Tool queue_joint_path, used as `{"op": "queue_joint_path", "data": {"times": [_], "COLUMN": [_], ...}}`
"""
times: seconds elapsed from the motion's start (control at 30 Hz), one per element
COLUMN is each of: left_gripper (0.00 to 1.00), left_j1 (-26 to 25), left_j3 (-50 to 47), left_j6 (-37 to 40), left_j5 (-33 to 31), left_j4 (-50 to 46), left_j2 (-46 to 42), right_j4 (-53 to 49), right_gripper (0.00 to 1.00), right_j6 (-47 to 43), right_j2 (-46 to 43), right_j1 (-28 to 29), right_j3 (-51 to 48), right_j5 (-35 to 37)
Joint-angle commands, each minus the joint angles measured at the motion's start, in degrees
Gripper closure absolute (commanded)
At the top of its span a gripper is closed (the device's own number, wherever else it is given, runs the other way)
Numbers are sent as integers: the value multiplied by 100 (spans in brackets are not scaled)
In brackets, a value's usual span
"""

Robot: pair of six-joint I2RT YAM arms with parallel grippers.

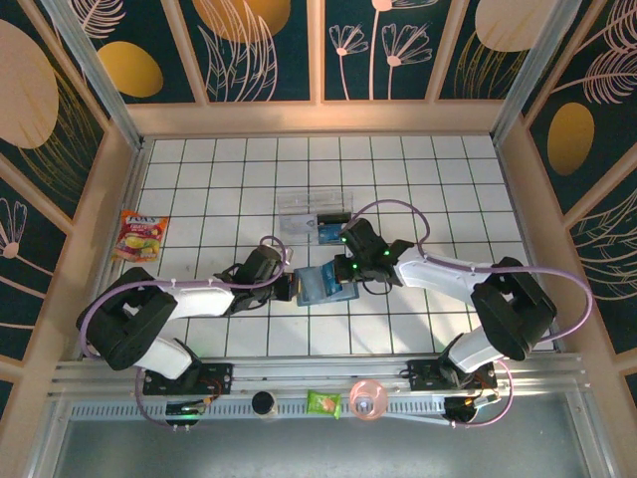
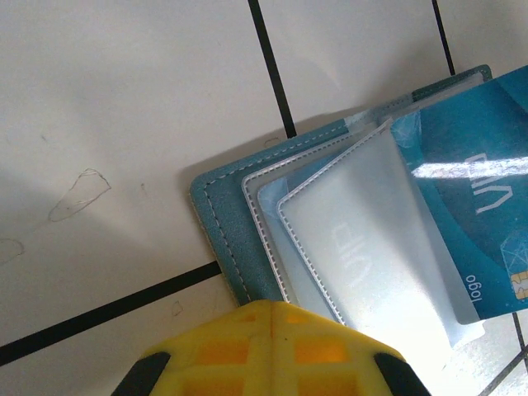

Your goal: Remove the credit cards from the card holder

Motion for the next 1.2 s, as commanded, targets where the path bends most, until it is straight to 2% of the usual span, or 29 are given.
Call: {"op": "queue_joint_path", "data": {"times": [0.0,0.23,0.4,0.5,0.67,0.83,0.97,1.17], "left_gripper": [100,100,88,86,85,90,90,87], "left_j1": [29,40,43,40,9,-11,-7,-55], "left_j3": [114,167,210,351,551,668,707,882], "left_j6": [91,123,101,87,58,156,159,175], "left_j5": [-20,-37,60,188,423,332,476,420], "left_j4": [-14,-110,-73,-46,159,83,144,-87], "left_j2": [81,-3,-453,-468,-117,353,584,284], "right_j4": [-130,-180,-47,19,0,90,188,260], "right_gripper": [100,100,100,100,100,100,100,100], "right_j6": [-103,-102,-68,-32,-9,21,32,60], "right_j2": [-154,-265,-275,-222,-165,-86,-2,22], "right_j1": [-36,-54,-43,-22,21,70,69,69], "right_j3": [-46,-86,-123,-124,-106,-123,-161,-183], "right_j5": [72,132,-10,-48,-19,-70,-154,-184]}}
